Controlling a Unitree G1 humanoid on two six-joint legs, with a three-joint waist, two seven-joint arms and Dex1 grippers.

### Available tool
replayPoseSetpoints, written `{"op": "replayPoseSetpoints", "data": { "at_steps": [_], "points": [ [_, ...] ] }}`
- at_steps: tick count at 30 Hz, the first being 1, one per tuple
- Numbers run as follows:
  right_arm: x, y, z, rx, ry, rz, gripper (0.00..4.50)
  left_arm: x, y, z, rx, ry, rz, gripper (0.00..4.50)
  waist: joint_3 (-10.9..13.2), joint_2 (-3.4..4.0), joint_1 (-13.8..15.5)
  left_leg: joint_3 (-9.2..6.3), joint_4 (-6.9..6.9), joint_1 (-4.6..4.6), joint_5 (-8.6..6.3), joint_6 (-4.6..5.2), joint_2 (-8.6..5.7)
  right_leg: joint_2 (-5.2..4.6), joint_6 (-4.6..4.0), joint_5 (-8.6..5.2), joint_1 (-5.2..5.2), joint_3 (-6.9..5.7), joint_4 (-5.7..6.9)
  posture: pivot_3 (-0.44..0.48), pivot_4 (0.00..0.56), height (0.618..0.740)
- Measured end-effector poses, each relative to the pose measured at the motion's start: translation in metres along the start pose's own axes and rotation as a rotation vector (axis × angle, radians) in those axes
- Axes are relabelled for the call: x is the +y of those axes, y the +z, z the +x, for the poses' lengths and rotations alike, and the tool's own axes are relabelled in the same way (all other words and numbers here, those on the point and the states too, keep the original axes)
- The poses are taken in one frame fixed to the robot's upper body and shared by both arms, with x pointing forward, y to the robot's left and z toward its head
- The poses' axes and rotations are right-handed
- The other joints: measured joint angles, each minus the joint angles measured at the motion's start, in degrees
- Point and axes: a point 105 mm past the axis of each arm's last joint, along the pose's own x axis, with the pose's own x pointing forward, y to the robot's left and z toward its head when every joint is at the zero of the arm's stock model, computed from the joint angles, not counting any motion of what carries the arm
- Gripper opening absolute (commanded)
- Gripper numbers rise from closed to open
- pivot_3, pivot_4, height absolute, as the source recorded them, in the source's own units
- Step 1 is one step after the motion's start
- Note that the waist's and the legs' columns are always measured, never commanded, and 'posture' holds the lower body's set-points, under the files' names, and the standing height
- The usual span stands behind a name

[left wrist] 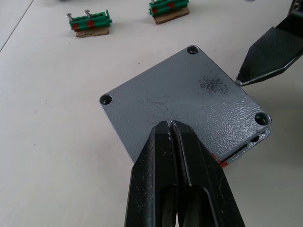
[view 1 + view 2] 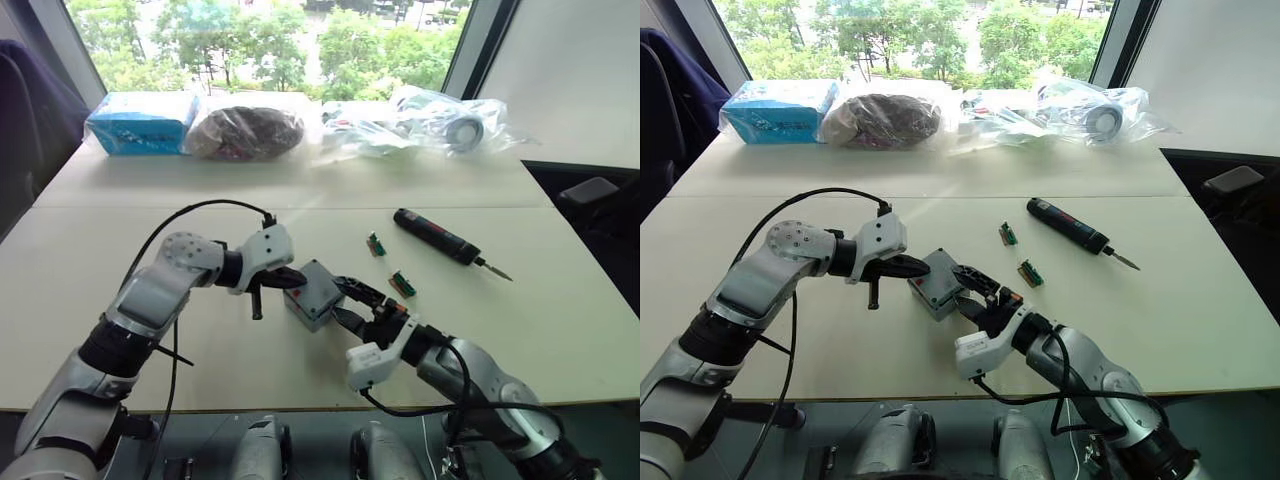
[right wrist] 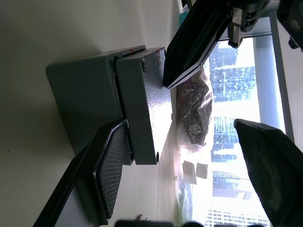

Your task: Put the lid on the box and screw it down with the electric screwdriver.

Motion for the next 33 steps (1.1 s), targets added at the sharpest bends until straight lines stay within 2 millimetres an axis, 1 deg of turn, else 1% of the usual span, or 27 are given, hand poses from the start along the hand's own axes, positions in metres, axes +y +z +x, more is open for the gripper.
{"op": "replayPoseSetpoints", "data": {
  "at_steps": [3, 7, 9, 10, 13, 14, 15, 16, 17, 18, 20, 22, 25, 27, 29, 30, 31, 33],
  "points": [
    [0.002, 0.001, -0.001, -0.018, 0.026, 0.033, 3.61, 0.000, -0.001, 0.001, 0.003, 0.005, -0.001, 0.00, -0.01, 0.01, 0.01, -0.01, -0.09, 0.32, -0.05, -0.04, 0.02, -0.02, -0.02, -0.03, 0.02, -0.01, -0.03, 0.000, 0.150, 0.740],
    [-0.001, 0.000, 0.000, -0.013, 0.047, 0.075, 3.61, 0.000, -0.001, 0.001, 0.003, 0.004, -0.001, 0.00, -0.02, 0.02, 0.03, 0.00, -0.11, 0.36, -0.09, -0.06, 0.02, -0.06, -0.05, -0.04, 0.04, -0.01, -0.03, 0.000, 0.150, 0.740],
    [-0.005, 0.000, 0.000, -0.019, 0.039, 0.077, 3.20, 0.000, 0.000, 0.002, -0.004, 0.006, -0.004, 0.00, -0.02, 0.03, 0.11, 0.00, -0.11, 0.36, -0.10, -0.06, 0.02, -0.07, -0.05, -0.04, 0.04, -0.01, -0.03, 0.000, 0.150, 0.740],
    [-0.006, 0.000, 0.000, -0.021, 0.036, 0.079, 3.08, 0.000, 0.001, 0.002, -0.013, 0.009, -0.009, 0.00, -0.02, 0.03, 0.15, 0.00, -0.11, 0.36, -0.10, -0.06, 0.01, -0.09, -0.06, -0.04, 0.04, -0.01, -0.03, 0.000, 0.150, 0.740],
    [-0.006, 0.000, -0.002, -0.018, 0.034, 0.089, 1.98, 0.002, 0.002, 0.000, -0.058, 0.009, -0.062, 0.00, 0.00, 0.04, 0.16, 0.00, -0.11, 0.34, -0.11, -0.06, 0.00, -0.12, -0.06, -0.04, 0.03, -0.02, -0.04, 0.000, 0.150, 0.740],
    [-0.005, 0.000, -0.003, -0.017, 0.038, 0.101, 1.43, 0.003, 0.002, -0.001, -0.078, 0.007, -0.092, 0.00, 0.04, 0.02, 0.13, 0.00, -0.11, 0.29, -0.11, -0.06, 0.01, -0.12, -0.06, -0.04, -0.02, -0.02, -0.04, 0.000, 0.150, 0.740],
    [-0.003, 0.001, -0.004, -0.017, 0.040, 0.112, 1.04, 0.003, 0.003, -0.002, -0.096, 0.006, -0.120, 0.00, 0.07, 0.04, 0.10, 0.00, -0.11, 0.23, -0.11, -0.06, 0.01, -0.12, -0.06, -0.04, -0.07, -0.02, -0.04, 0.000, 0.150, 0.740],
    [-0.003, 0.000, -0.005, -0.016, 0.042, 0.115, 0.72, 0.003, 0.003, -0.002, -0.104, 0.002, -0.131, 0.00, 0.08, 0.05, 0.11, 0.00, -0.11, 0.15, -0.11, -0.06, 0.00, -0.12, -0.06, -0.04, -0.13, -0.03, -0.04, 0.000, 0.150, 0.740],
    [-0.002, 0.000, -0.005, -0.014, 0.043, 0.120, 0.32, 0.002, 0.004, -0.001, -0.121, -0.006, -0.153, 0.00, 0.10, 0.05, 0.11, 0.00, -0.11, 0.01, -0.10, -0.05, 0.00, -0.12, -0.07, -0.04, -0.14, -0.03, -0.03, 0.000, 0.150, 0.740],
    [-0.003, 0.000, -0.005, -0.014, 0.041, 0.125, 0.06, 0.002, 0.005, -0.002, -0.135, -0.012, -0.169, 0.00, 0.10, 0.05, 0.08, 0.00, -0.09, -0.17, -0.09, -0.04, 0.00, -0.10, -0.07, -0.03, -0.19, -0.03, 0.00, 0.000, 0.150, 0.740],
    [-0.003, -0.001, -0.006, -0.011, 0.038, 0.139, 0.06, 0.003, 0.007, -0.003, -0.169, -0.023, -0.213, 0.00, 0.20, 0.02, 0.02, 0.00, -0.07, -0.34, -0.08, -0.03, 0.01, -0.04, -0.07, -0.02, -0.34, -0.03, 0.02, 0.000, 0.150, 0.740],
    [-0.005, -0.002, -0.007, -0.010, 0.031, 0.158, 0.06, 0.007, 0.015, -0.007, -0.203, -0.030, -0.232, 0.00, 0.34, 0.02, 0.06, -0.01, -0.07, -0.37, -0.08, -0.03, 0.02, -0.01, -0.06, -0.02, -0.36, -0.03, 0.02, 0.000, 0.150, 0.740],
    [-0.003, -0.001, -0.008, -0.020, 0.045, 0.224, 0.06, 0.021, 0.035, -0.020, -0.267, -0.013, -0.242, 0.00, 0.46, -0.05, 0.11, -0.01, -0.06, -0.37, -0.08, -0.03, 0.01, 0.00, -0.05, -0.02, -0.35, -0.04, 0.01, 0.000, 0.150, 0.740],
    [0.001, 0.001, -0.009, -0.025, 0.064, 0.306, 0.06, 0.036, 0.049, -0.032, -0.307, 0.025, -0.244, 0.00, 0.49, -0.08, 0.07, -0.04, -0.05, -0.37, -0.08, -0.03, 0.01, 0.01, -0.05, -0.03, -0.32, -0.05, 0.00, 0.000, 0.150, 0.740],
    [0.005, 0.002, -0.010, -0.030, 0.086, 0.381, 0.06, 0.049, 0.056, -0.040, -0.331, 0.068, -0.248, 0.00, 0.50, -0.07, 0.01, -0.02, -0.06, -0.35, -0.08, -0.03, 0.00, 0.00, -0.04, -0.03, -0.31, -0.05, -0.01, 0.000, 0.150, 0.740],
    [0.006, 0.001, -0.010, -0.029, 0.100, 0.426, 0.06, 0.054, 0.055, -0.040, -0.328, 0.083, -0.251, 0.00, 0.50, -0.07, 0.00, -0.03, -0.06, -0.35, -0.08, -0.03, 0.00, 0.01, -0.04, -0.03, -0.31, -0.05, -0.01, 0.000, 0.150, 0.740],
    [0.007, 0.002, -0.010, -0.028, 0.112, 0.482, 0.06, 0.058, 0.049, -0.040, -0.307, 0.103, -0.246, 0.00, 0.50, -0.07, -0.06, -0.02, -0.07, -0.35, -0.08, -0.03, 0.01, 0.02, -0.04, -0.03, -0.32, -0.05, -0.01, 0.000, 0.150, 0.740],
    [0.009, 0.004, -0.010, -0.025, 0.136, 0.616, 0.06, 0.063, 0.027, -0.035, -0.211, 0.136, -0.218, 0.00, 0.52, -0.07, -0.20, -0.02, -0.10, -0.35, -0.08, -0.03, 0.03, 0.05, -0.04, -0.03, -0.35, -0.05, 0.00, 0.000, 0.150, 0.740]
  ]
}}
